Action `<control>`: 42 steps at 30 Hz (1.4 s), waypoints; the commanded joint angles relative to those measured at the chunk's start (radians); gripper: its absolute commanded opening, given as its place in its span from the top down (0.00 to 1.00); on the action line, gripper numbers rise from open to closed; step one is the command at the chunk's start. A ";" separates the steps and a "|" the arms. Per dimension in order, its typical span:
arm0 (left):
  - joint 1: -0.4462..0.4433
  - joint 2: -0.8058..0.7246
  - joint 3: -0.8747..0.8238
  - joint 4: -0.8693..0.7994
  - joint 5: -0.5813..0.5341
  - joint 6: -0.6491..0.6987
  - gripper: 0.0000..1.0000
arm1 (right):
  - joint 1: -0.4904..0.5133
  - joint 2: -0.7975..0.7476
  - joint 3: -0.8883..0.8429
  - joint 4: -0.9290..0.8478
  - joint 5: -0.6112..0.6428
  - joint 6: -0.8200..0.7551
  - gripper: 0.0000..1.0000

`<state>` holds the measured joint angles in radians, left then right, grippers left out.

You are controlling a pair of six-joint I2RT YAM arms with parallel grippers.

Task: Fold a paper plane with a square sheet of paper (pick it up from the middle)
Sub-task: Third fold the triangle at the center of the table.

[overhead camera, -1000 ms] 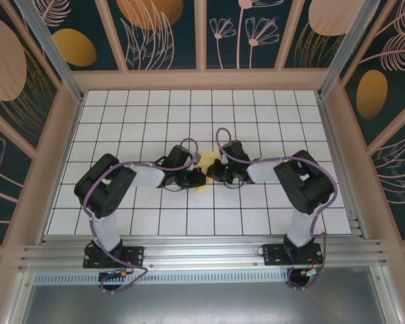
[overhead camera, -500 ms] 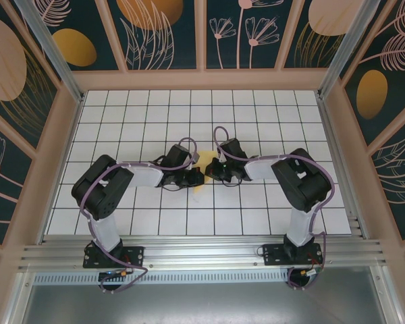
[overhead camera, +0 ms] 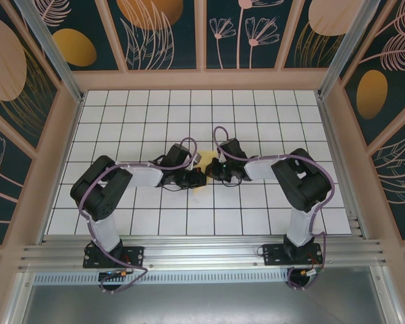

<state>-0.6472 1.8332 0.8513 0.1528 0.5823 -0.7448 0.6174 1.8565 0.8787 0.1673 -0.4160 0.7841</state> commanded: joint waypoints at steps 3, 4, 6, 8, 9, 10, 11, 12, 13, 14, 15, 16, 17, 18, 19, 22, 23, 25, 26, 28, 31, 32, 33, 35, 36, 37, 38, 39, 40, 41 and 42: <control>0.000 0.046 -0.012 -0.004 -0.021 -0.008 0.91 | 0.007 0.047 -0.012 -0.106 0.106 -0.003 0.98; 0.001 0.042 -0.017 -0.003 -0.025 -0.007 0.91 | 0.006 0.046 -0.014 -0.108 0.108 -0.003 0.98; 0.001 0.031 -0.032 -0.001 -0.024 -0.005 0.91 | 0.007 0.046 -0.018 -0.109 0.111 -0.002 0.98; 0.001 0.024 -0.045 0.000 -0.016 -0.004 0.91 | 0.008 0.046 -0.022 -0.108 0.113 -0.002 0.98; 0.001 0.022 -0.052 0.004 -0.009 -0.005 0.91 | 0.007 0.047 -0.022 -0.110 0.115 -0.001 0.98; 0.001 0.018 -0.059 0.004 0.000 -0.005 0.92 | 0.008 0.049 -0.021 -0.113 0.117 -0.002 0.98; 0.003 0.015 -0.066 0.009 0.009 -0.009 0.92 | 0.008 0.051 -0.020 -0.116 0.122 -0.004 0.98; 0.003 0.009 -0.079 0.025 0.016 -0.018 0.92 | 0.008 0.052 -0.020 -0.118 0.124 -0.006 0.98; 0.004 0.001 -0.093 0.046 0.028 -0.028 0.93 | 0.008 0.054 -0.021 -0.119 0.125 -0.007 0.98; 0.007 -0.002 -0.103 0.061 0.041 -0.036 0.93 | 0.008 0.057 -0.020 -0.119 0.125 -0.007 0.98; 0.007 -0.004 -0.109 0.069 0.051 -0.041 0.93 | 0.008 0.058 -0.020 -0.120 0.127 -0.008 0.98; 0.008 -0.006 -0.113 0.067 0.056 -0.041 0.93 | 0.008 0.060 -0.019 -0.122 0.128 -0.008 0.98; 0.008 -0.012 -0.121 0.070 0.054 -0.044 0.93 | 0.008 0.062 -0.018 -0.123 0.129 -0.009 0.98; 0.009 -0.015 -0.128 0.079 0.053 -0.050 0.93 | 0.008 0.063 -0.018 -0.124 0.130 -0.009 0.98; 0.009 -0.018 -0.133 0.081 0.055 -0.054 0.93 | 0.010 0.063 -0.018 -0.125 0.132 -0.011 0.98; 0.009 -0.027 -0.139 0.086 0.061 -0.061 0.92 | 0.010 0.065 -0.018 -0.124 0.134 -0.011 0.97; 0.010 -0.032 -0.141 0.083 0.057 -0.060 0.92 | 0.010 0.067 -0.018 -0.125 0.135 -0.011 0.97; 0.012 -0.037 -0.150 0.075 0.048 -0.061 0.92 | 0.009 0.068 -0.016 -0.126 0.137 -0.013 0.97; 0.015 -0.043 -0.161 0.081 0.039 -0.067 0.92 | 0.010 0.069 -0.015 -0.127 0.138 -0.013 0.97; 0.020 -0.049 -0.177 0.097 0.040 -0.081 0.92 | 0.009 0.071 -0.017 -0.126 0.137 -0.012 0.97; 0.024 -0.070 -0.194 0.096 0.037 -0.085 0.92 | 0.009 0.071 -0.016 -0.129 0.138 -0.015 0.97; 0.026 -0.079 -0.202 0.096 0.034 -0.087 0.91 | 0.010 0.070 -0.014 -0.132 0.140 -0.017 0.97; 0.029 -0.086 -0.208 0.096 0.034 -0.087 0.91 | 0.009 0.069 -0.014 -0.134 0.141 -0.018 0.97; 0.034 -0.100 -0.222 0.095 0.035 -0.091 0.91 | 0.010 0.067 -0.016 -0.131 0.138 -0.017 0.97; 0.037 -0.106 -0.227 0.092 0.038 -0.091 0.91 | 0.010 0.067 -0.014 -0.131 0.138 -0.017 0.97; 0.041 -0.113 -0.233 0.091 0.041 -0.091 0.91 | 0.010 0.065 -0.014 -0.131 0.138 -0.017 0.97; 0.045 -0.127 -0.239 0.090 0.041 -0.092 0.90 | 0.010 0.063 -0.012 -0.131 0.136 -0.016 0.97; 0.046 -0.154 -0.242 0.090 0.045 -0.093 0.90 | 0.009 0.059 -0.012 -0.131 0.136 -0.015 0.97; 0.047 -0.173 -0.245 0.099 0.057 -0.094 0.89 | 0.010 0.054 -0.013 -0.126 0.133 -0.014 0.97; 0.047 -0.198 -0.245 0.112 0.065 -0.098 0.89 | 0.010 0.047 -0.014 -0.118 0.126 -0.012 0.97; 0.046 -0.221 -0.241 0.113 0.064 -0.098 0.88 | 0.009 0.044 -0.012 -0.112 0.119 -0.010 0.97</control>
<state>-0.6075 1.6787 0.6113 0.2676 0.6212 -0.8276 0.6239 1.8553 0.8829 0.1577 -0.3939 0.7837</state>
